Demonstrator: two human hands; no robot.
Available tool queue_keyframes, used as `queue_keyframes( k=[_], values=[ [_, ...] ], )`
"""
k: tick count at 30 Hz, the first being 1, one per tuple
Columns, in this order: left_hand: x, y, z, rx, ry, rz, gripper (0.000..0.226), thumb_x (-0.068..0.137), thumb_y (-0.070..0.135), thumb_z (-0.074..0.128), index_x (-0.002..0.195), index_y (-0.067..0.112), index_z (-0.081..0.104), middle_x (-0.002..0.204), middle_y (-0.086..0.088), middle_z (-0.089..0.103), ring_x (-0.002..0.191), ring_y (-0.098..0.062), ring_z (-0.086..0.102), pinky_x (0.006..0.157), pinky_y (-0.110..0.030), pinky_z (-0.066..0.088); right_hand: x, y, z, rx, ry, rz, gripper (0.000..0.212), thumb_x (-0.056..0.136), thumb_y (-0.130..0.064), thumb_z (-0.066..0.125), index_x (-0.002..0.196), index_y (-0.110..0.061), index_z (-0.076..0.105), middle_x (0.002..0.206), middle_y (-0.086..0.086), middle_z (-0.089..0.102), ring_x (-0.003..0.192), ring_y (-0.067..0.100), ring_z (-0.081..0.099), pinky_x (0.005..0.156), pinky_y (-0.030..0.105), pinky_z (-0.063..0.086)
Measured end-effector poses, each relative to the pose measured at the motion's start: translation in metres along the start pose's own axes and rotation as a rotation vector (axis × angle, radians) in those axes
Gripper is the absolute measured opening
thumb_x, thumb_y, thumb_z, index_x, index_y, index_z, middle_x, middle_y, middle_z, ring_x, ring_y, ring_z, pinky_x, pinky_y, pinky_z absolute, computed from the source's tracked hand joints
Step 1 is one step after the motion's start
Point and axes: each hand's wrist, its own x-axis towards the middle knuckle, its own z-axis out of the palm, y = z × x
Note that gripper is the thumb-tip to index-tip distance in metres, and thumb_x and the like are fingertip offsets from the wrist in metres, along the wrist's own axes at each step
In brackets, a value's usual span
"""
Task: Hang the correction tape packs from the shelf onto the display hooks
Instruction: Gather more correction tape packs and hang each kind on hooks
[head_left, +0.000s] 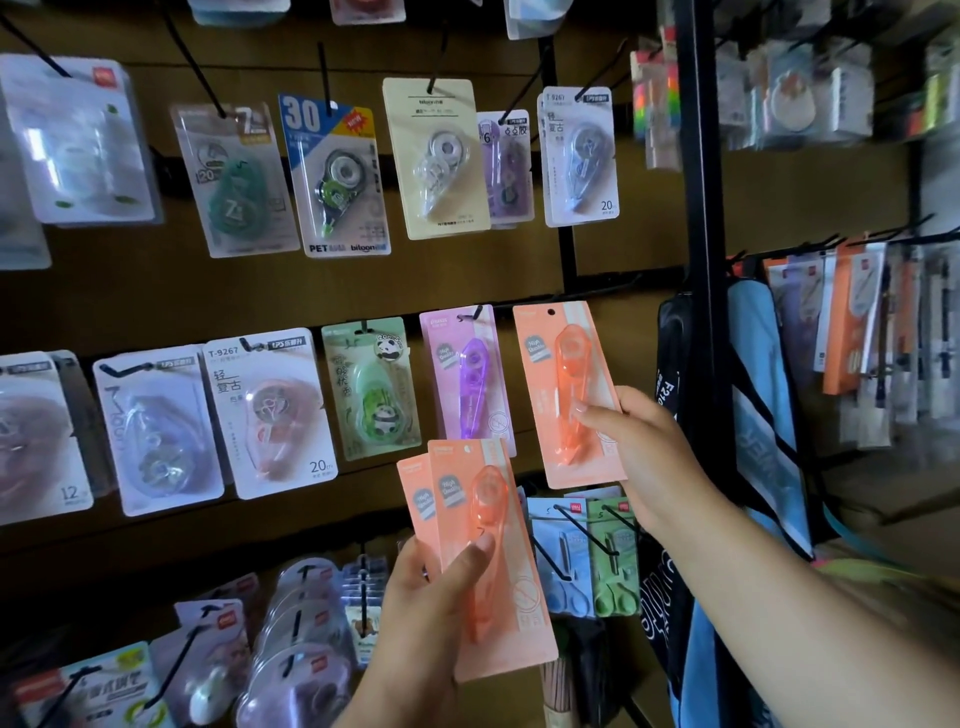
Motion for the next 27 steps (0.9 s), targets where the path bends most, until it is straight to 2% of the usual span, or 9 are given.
queue_keyframes(
  k=[6, 12, 17, 22, 27],
  values=[
    [-0.001, -0.001, 0.001, -0.015, 0.001, -0.014, 0.031, 0.084, 0.023, 0.072, 0.113, 0.015, 0.061, 0.090, -0.008, 0.078, 0.076, -0.027, 0.076, 0.055, -0.037, 0.059, 0.007, -0.015, 0.002, 0.030, 0.057, -0.051, 0.011, 0.083, -0.018, 0.069, 0.093, -0.015, 0.068, 0.089, 0.002, 0.075, 0.090, 0.024, 0.071, 0.083, 0.042, 0.055],
    [0.001, -0.002, 0.002, -0.025, -0.016, -0.005, 0.034, 0.083, 0.024, 0.072, 0.114, 0.016, 0.061, 0.098, -0.012, 0.077, 0.085, -0.032, 0.075, 0.072, -0.048, 0.061, 0.010, -0.018, 0.007, 0.013, 0.047, 0.017, 0.010, 0.084, -0.018, 0.068, 0.094, -0.013, 0.069, 0.090, 0.001, 0.075, 0.091, 0.022, 0.070, 0.088, 0.042, 0.053],
    [0.003, -0.004, 0.002, -0.031, -0.019, 0.001, 0.035, 0.082, 0.024, 0.073, 0.114, 0.016, 0.062, 0.099, -0.012, 0.077, 0.089, -0.034, 0.074, 0.079, -0.053, 0.060, 0.012, -0.016, 0.012, 0.050, 0.032, 0.025, 0.008, 0.084, -0.018, 0.068, 0.092, -0.016, 0.069, 0.088, 0.000, 0.076, 0.087, 0.020, 0.072, 0.071, 0.033, 0.053],
    [0.006, -0.004, 0.001, -0.032, -0.013, 0.000, 0.033, 0.083, 0.025, 0.072, 0.113, 0.016, 0.062, 0.096, -0.010, 0.078, 0.083, -0.031, 0.076, 0.067, -0.045, 0.061, 0.030, -0.013, 0.018, -0.023, 0.043, 0.107, 0.007, 0.086, -0.022, 0.067, 0.092, -0.018, 0.066, 0.087, 0.000, 0.074, 0.080, 0.017, 0.071, 0.063, 0.028, 0.051],
    [0.007, 0.000, 0.003, -0.003, -0.006, 0.024, 0.031, 0.085, 0.026, 0.071, 0.113, 0.015, 0.062, 0.097, -0.009, 0.077, 0.079, -0.026, 0.076, 0.057, -0.035, 0.059, 0.049, -0.002, 0.024, -0.176, 0.099, 0.254, 0.033, 0.081, -0.038, 0.072, 0.098, -0.012, 0.062, 0.091, 0.006, 0.071, 0.076, 0.019, 0.066, 0.055, 0.026, 0.047]
  ],
)
